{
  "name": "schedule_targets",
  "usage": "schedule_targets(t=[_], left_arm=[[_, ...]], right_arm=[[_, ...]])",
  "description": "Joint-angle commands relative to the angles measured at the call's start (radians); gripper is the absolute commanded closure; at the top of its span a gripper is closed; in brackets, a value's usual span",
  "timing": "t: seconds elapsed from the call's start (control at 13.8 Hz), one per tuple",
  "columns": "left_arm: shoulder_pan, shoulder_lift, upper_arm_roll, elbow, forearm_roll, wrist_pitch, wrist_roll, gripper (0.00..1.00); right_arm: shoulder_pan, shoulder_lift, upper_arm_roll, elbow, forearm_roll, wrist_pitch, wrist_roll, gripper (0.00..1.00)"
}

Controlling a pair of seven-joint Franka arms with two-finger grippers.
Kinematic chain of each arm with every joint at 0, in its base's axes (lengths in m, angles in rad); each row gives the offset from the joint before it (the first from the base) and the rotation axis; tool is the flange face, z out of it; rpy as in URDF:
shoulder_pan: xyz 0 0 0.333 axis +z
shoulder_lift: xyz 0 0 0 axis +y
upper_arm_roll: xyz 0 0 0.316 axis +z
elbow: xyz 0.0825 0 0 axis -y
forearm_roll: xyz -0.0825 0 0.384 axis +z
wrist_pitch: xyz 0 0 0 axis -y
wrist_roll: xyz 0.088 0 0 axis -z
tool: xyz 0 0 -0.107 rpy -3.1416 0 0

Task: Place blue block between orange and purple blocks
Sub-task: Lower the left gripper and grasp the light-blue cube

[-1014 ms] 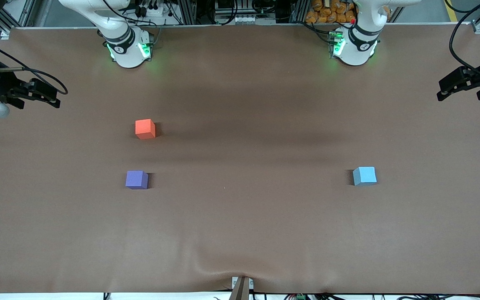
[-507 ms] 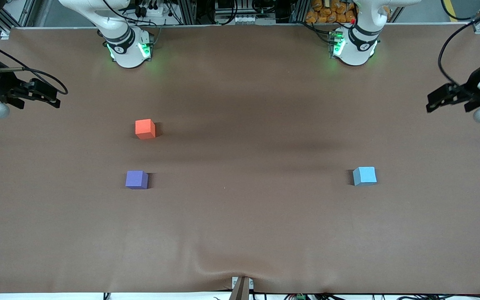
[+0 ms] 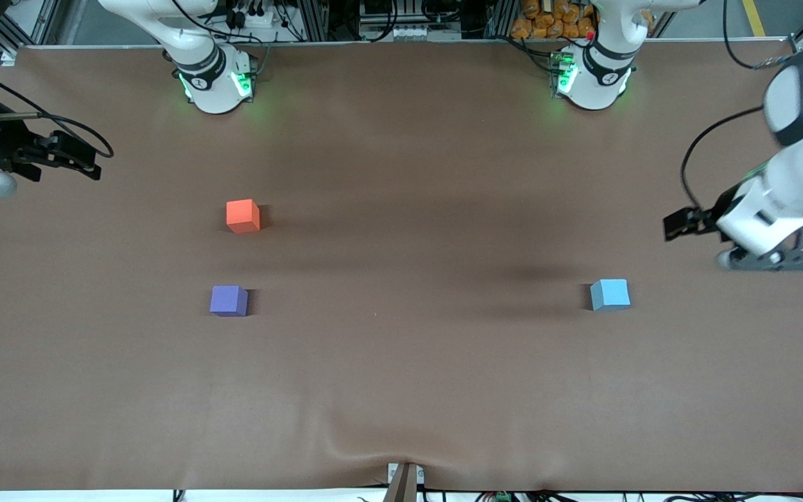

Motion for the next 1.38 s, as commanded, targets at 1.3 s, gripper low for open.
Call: schedule_targets(t=[1.3], left_arm=[[-0.005,0.372,0.002,-0.153,0.038,0.494,-0.029,0.00]], right_arm=[[-0.009,-0.006,0.007,-0.004,-0.009,-0.041,0.003,0.00]])
